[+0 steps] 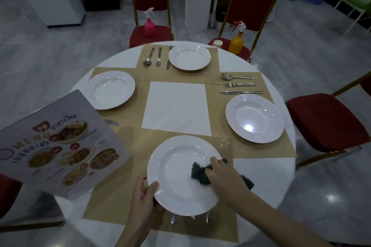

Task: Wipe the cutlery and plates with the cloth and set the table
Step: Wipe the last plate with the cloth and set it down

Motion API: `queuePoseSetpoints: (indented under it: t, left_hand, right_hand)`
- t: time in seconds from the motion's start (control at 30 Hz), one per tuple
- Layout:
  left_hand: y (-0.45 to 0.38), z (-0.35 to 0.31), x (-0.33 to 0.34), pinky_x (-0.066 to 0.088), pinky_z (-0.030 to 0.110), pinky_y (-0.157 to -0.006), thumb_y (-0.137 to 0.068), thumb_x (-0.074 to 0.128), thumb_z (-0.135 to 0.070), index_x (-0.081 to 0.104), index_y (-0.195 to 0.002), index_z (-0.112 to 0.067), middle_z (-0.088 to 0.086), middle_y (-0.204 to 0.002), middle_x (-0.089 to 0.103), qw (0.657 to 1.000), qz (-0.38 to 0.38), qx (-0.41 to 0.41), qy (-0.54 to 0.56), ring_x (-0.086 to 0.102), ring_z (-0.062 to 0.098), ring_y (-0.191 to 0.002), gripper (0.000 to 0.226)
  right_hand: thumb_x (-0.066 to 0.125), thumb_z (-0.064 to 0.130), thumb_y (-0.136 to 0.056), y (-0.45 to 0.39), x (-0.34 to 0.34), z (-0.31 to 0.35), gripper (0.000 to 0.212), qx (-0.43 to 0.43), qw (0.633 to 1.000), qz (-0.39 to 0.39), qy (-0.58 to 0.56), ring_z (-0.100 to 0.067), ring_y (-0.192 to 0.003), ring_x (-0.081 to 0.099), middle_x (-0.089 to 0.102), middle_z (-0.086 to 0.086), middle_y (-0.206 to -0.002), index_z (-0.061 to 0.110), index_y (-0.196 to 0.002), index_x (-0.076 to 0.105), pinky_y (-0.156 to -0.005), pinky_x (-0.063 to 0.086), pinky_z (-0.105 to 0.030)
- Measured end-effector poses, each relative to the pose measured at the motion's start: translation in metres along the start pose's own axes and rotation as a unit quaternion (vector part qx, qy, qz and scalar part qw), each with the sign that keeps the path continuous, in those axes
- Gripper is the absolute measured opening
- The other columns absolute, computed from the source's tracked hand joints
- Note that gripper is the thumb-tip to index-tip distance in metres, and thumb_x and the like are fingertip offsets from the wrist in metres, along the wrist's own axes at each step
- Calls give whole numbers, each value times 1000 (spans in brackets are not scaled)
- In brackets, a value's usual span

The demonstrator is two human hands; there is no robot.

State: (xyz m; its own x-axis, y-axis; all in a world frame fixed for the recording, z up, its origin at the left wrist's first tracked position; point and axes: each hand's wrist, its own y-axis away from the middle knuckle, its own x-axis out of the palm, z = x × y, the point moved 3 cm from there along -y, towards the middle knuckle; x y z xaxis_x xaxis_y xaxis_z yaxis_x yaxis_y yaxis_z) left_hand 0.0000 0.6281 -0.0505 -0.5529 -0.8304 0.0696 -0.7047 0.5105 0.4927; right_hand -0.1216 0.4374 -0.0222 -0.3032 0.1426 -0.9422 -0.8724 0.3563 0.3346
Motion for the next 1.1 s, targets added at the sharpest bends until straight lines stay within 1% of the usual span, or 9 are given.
queuePoseSetpoints:
  t: [0.13, 0.27, 0.37, 0.47, 0.57, 0.73, 0.87, 1.0, 1.1]
  left_hand:
    - [2, 1, 14, 60, 44, -70, -96, 54, -16, 55, -114, -25, 6, -99, 72, 998, 44, 2, -35, 70, 29, -88, 20]
    - [10, -4, 28, 58, 53, -79, -97, 52, -19, 56, -115, -25, 9, -100, 72, 994, 103, -4, -46, 69, 33, -91, 19]
    - [13, -10, 20, 56, 54, -83, -96, 55, -18, 60, -109, -27, 12, -103, 71, 994, 103, -2, -25, 67, 36, -94, 16]
    - [10, -15, 6, 58, 52, -81, -95, 56, -17, 61, -109, -27, 11, -104, 71, 997, 80, 8, -4, 69, 33, -94, 17]
    - [9, -16, -1, 59, 44, -68, -96, 55, -17, 60, -113, -28, 6, -98, 73, 998, 61, 13, 2, 71, 27, -85, 21]
    - [14, -7, -9, 57, 50, -72, -96, 52, -14, 62, -107, -32, 9, -96, 73, 1000, 26, 6, 4, 69, 31, -85, 24]
    - [16, 0, -11, 59, 47, -68, -95, 54, -18, 61, -105, -33, 5, -92, 73, 1000, 6, -6, -12, 70, 30, -84, 19]
    - [20, 1, -6, 58, 47, -67, -95, 55, -20, 59, -101, -39, 4, -89, 73, 1000, 4, -3, -25, 70, 28, -79, 20]
    - [21, -1, 10, 61, 46, -68, -96, 55, -24, 54, -114, -33, 3, -98, 73, 998, 52, -20, -33, 72, 28, -85, 20]
  right_hand:
    - [50, 8, -94, 7, 19, 49, 34, -26, 1000, -8, -5, -29, -106, 53, 53, -17, -121, 1, -128, 48, -96, 45, -38]
    - [80, 30, -68, -1, 3, 56, 35, -87, 988, -124, 5, -15, -71, 63, 67, -3, -82, 16, -99, 71, -71, 56, -28]
    - [76, 19, -72, -13, -12, 34, 30, -88, 981, -170, 42, -17, -71, 58, 63, -4, -83, 13, -101, 68, -67, 55, -30]
    - [79, 9, -68, -21, -34, -2, 37, -18, 976, -208, 68, -19, -67, 57, 62, -7, -81, 9, -104, 70, -59, 51, -31]
    - [66, -3, -74, -18, -45, -24, 39, 34, 981, -176, 70, -24, -74, 56, 59, -10, -87, 6, -112, 66, -62, 49, -33]
    - [45, 0, -93, -2, -15, -10, 35, 53, 994, -84, 44, -32, -108, 49, 49, -17, -121, 4, -127, 48, -100, 39, -44]
    - [44, 0, -95, 15, 17, 31, 31, 32, 998, 48, -28, -29, -116, 48, 42, -15, -133, 3, -126, 49, -98, 41, -35]
    - [49, 2, -95, 16, 21, 45, 28, 39, 992, 32, -113, -16, -101, 49, 48, -9, -125, 9, -122, 51, -93, 41, -25]
    - [57, 14, -93, 0, 14, 66, 43, 3, 996, -21, -84, -22, -112, 51, 48, -10, -129, 11, -134, 43, -104, 39, -33]
